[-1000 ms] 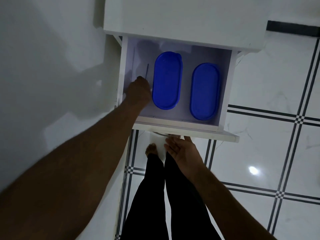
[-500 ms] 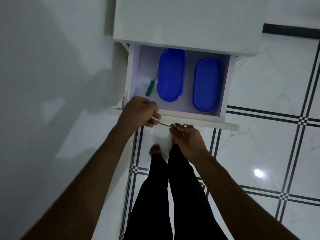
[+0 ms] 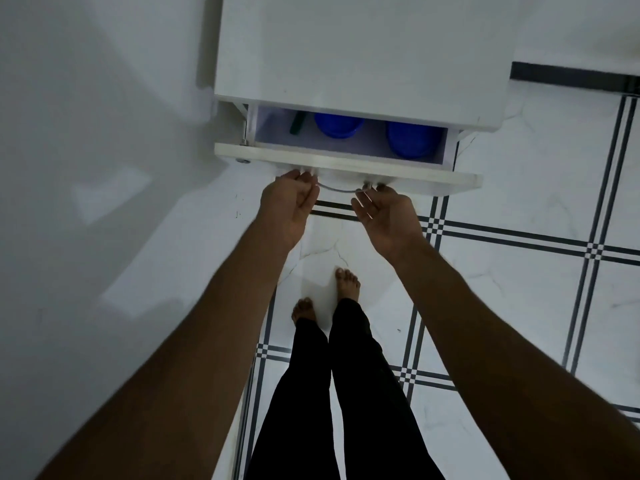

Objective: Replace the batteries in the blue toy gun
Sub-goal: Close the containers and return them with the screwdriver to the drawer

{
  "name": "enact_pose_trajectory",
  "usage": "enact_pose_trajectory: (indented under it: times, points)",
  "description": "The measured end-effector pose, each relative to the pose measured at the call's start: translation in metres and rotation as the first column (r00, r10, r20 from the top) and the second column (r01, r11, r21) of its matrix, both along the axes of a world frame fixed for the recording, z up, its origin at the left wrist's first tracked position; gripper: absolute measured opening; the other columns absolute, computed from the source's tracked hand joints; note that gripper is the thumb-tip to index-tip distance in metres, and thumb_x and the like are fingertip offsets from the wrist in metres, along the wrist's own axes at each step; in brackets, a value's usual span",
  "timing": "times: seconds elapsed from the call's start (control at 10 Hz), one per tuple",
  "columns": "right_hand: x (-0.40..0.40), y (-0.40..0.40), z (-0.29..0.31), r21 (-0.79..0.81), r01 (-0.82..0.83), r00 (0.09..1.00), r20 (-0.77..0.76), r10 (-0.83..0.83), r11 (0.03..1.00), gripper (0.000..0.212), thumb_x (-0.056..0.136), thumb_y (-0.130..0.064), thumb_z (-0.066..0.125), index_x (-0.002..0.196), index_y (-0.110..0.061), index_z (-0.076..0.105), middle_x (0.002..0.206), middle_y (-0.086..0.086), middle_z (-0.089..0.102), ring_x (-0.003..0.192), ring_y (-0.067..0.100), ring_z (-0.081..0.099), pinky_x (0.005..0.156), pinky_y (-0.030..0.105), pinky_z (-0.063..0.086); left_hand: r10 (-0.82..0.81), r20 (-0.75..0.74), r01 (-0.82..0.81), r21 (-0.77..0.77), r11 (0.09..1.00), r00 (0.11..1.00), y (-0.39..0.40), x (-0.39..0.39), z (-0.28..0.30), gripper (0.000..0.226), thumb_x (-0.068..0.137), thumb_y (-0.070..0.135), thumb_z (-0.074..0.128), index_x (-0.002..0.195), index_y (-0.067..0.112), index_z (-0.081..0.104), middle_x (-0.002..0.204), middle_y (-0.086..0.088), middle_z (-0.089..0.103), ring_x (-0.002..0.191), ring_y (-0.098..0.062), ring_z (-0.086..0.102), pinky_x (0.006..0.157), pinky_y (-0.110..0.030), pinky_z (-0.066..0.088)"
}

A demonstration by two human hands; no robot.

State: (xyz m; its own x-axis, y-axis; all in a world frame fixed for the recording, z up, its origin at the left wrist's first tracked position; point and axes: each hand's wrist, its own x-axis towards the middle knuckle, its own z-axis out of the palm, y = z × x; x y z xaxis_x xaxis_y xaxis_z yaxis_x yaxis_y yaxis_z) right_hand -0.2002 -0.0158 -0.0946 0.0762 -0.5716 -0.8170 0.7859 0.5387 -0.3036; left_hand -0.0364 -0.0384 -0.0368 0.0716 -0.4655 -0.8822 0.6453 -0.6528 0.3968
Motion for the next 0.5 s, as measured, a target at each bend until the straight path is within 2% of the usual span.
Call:
enact_pose_trajectory:
  times: [0.1, 0.2, 0.3, 0.4, 0.5]
  points:
    - [-0.006, -0.021, 0.003, -0.027, 0.019, 1.000, -0.004, -0.019, 0.999, 0.027, 0.091, 0.010, 0.048, 0.112, -0.007, 0.051, 0.098, 0.009, 0.062, 0.103, 0.024, 0.058, 0.099, 0.036, 0.050, 0.022, 0.038, -0.020, -0.041, 0.999, 0.999, -0.020, -0.007, -0.002, 0.046, 0.091, -0.012, 0.047, 0.134, 0.002, 0.050, 0.129, -0.015, 0.060, 0.101, -0.018, 0.064, 0.089, -0.026, 0.053]
    - [-0.008, -0.039, 0.006, -0.033, 0.050, 0.999, -0.008, -0.050, 0.998, 0.043, 0.090, 0.011, 0.049, 0.128, -0.008, 0.044, 0.107, 0.011, 0.061, 0.108, 0.025, 0.056, 0.104, 0.039, 0.047, 0.027, 0.045, -0.024, -0.062, 0.998, 0.999, -0.039, -0.013, -0.001, 0.049, 0.091, -0.012, 0.047, 0.136, 0.005, 0.048, 0.135, -0.011, 0.057, 0.117, -0.021, 0.060, 0.094, -0.028, 0.051]
    - [-0.012, -0.055, 0.007, -0.029, 0.042, 0.999, -0.028, -0.042, 0.999, 0.052, 0.090, 0.011, 0.049, 0.136, -0.011, 0.040, 0.117, 0.010, 0.059, 0.110, 0.025, 0.057, 0.108, 0.041, 0.043, 0.033, 0.056, -0.029, -0.072, 0.997, 0.998, -0.055, -0.015, -0.001, 0.049, 0.090, -0.013, 0.047, 0.134, 0.008, 0.050, 0.134, -0.008, 0.058, 0.119, -0.019, 0.058, 0.087, -0.026, 0.051]
    - [-0.015, -0.066, 0.015, -0.055, -0.003, 0.999, -0.046, 0.000, 0.999, 0.044, 0.088, 0.010, 0.050, 0.126, -0.011, 0.046, 0.111, 0.009, 0.061, 0.109, 0.025, 0.056, 0.109, 0.041, 0.043, 0.032, 0.058, -0.025, -0.118, 0.993, 0.998, -0.064, -0.015, 0.001, 0.049, 0.091, -0.012, 0.047, 0.136, 0.007, 0.048, 0.135, -0.009, 0.057, 0.122, -0.021, 0.056, 0.093, -0.029, 0.051]
    - [-0.019, -0.065, 0.013, -0.038, -0.100, 0.989, -0.115, 0.095, 0.994, 0.050, 0.089, 0.002, 0.054, 0.136, -0.014, 0.044, 0.119, 0.009, 0.062, 0.116, 0.025, 0.057, 0.106, 0.042, 0.045, -0.082, 0.129, 0.104, -0.172, 0.980, 0.988, -0.056, -0.013, 0.002, 0.051, 0.094, -0.008, 0.046, 0.142, 0.009, 0.041, 0.135, -0.006, 0.054, 0.121, -0.019, 0.055, 0.102, -0.033, 0.046]
